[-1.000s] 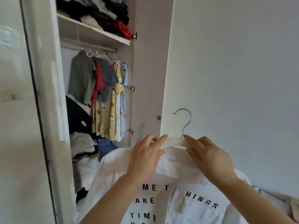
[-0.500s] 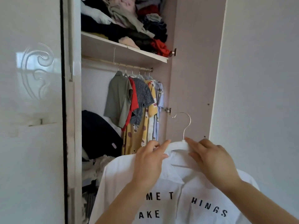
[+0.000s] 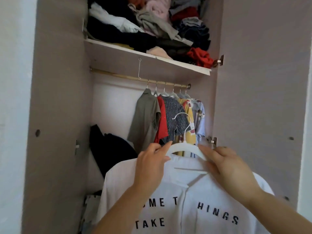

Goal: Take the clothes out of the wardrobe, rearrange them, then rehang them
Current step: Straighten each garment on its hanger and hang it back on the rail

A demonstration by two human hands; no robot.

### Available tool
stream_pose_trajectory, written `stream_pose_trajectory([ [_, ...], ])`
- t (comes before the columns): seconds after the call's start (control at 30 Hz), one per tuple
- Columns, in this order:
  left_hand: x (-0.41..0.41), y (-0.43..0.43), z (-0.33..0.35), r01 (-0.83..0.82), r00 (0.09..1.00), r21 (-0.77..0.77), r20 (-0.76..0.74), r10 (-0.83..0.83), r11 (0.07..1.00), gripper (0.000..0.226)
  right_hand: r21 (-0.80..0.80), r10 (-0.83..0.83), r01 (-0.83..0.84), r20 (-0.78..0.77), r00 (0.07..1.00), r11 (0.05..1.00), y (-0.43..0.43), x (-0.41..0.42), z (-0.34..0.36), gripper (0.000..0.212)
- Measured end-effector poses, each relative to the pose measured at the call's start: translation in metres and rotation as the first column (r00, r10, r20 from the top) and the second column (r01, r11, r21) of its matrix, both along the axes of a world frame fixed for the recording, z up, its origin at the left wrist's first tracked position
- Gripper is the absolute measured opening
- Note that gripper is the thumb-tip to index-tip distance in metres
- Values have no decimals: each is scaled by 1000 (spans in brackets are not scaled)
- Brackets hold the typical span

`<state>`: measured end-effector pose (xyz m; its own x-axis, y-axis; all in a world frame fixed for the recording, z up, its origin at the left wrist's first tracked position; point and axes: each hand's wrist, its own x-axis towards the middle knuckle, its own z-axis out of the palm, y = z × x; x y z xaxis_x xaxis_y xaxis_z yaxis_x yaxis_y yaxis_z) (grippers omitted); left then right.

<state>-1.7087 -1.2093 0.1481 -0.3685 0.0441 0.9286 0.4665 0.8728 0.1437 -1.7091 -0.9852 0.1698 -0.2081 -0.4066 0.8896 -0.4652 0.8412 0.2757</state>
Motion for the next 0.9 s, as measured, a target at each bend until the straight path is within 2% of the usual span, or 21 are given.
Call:
stream_pose_trajectory([
  [0.13, -52, -18, 19, -45, 996, 42, 77, 42, 998, 47, 62, 45, -46, 8, 999, 997, -20, -70, 18, 59],
  [0.43, -164, -92, 59, -220, 971, 29, 104, 216, 975, 46, 102, 143, -142, -6, 990, 985, -104, -203, 55, 57],
  [0.6, -239, -141, 82, -281, 957, 66, 90, 275, 957, 46, 239, 85, -71, -50, 995, 968, -162, -273, 86, 73],
  [0.67, -273, -161, 93, -273, 961, 99, 83, 266, 957, 46, 235, 38, -18, -78, 996, 972, -186, -296, 106, 69],
  [0.8, -336, -199, 122, -291, 955, 80, 75, 285, 953, 49, 221, -51, 56, -28, 998, 974, -227, -339, 150, 43],
  [0.9, -372, -217, 143, -322, 940, 23, 122, 317, 946, 52, 167, -107, 102, 24, 994, 981, -252, -364, 177, 41],
])
